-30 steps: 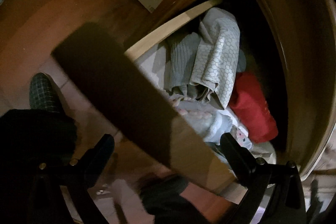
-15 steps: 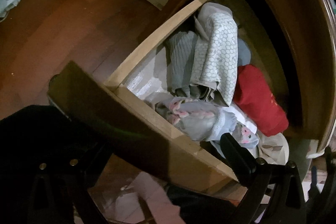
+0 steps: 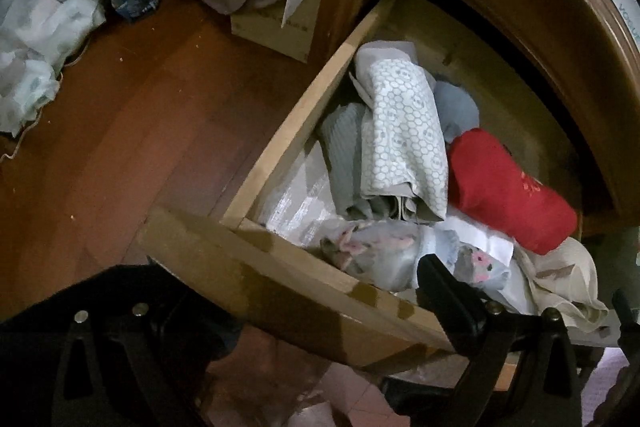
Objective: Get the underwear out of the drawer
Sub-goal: 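Grasp the red sock with the left gripper while the right grasps the white bra, then lift the red sock with the left gripper and drop it into the white shoebox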
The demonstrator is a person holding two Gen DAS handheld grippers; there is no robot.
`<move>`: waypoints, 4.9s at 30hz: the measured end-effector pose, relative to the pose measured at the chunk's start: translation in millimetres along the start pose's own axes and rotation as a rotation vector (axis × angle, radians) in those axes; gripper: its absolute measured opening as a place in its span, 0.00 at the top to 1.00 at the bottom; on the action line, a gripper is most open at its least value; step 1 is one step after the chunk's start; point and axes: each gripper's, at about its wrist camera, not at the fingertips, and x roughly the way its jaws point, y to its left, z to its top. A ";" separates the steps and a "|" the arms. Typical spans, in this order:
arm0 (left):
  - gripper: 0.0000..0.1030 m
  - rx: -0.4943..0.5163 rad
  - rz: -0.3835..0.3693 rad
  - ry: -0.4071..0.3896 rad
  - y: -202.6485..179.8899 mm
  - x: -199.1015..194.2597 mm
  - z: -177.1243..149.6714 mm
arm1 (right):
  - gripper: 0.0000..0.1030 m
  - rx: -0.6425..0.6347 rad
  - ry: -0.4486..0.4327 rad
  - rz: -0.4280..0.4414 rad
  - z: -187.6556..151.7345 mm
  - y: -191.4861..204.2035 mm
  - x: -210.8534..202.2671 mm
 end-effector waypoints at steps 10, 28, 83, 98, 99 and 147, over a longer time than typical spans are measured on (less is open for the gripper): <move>0.02 0.061 0.040 -0.108 14.5 -71.1 -20.5 | 0.00 0.094 0.123 0.060 -10.3 -11.9 16.2; 0.02 0.391 0.040 -0.308 -18.6 -113.3 15.5 | 0.04 0.171 0.284 0.160 -25.0 -6.2 30.0; 0.01 0.927 -0.110 -0.147 -127.4 -30.3 1.1 | 0.63 -0.086 0.059 -0.098 -21.6 23.4 18.3; 0.24 0.881 -0.055 0.050 -138.7 19.5 11.1 | 0.63 -0.150 0.026 -0.093 -28.4 12.4 -6.6; 0.28 0.866 -0.052 0.068 -136.1 21.6 11.8 | 0.63 -0.148 0.023 -0.085 -27.8 12.0 -6.1; 0.58 0.563 -0.267 -0.375 -55.5 -256.2 92.7 | 0.63 -0.242 -0.004 -0.199 -31.7 26.6 11.2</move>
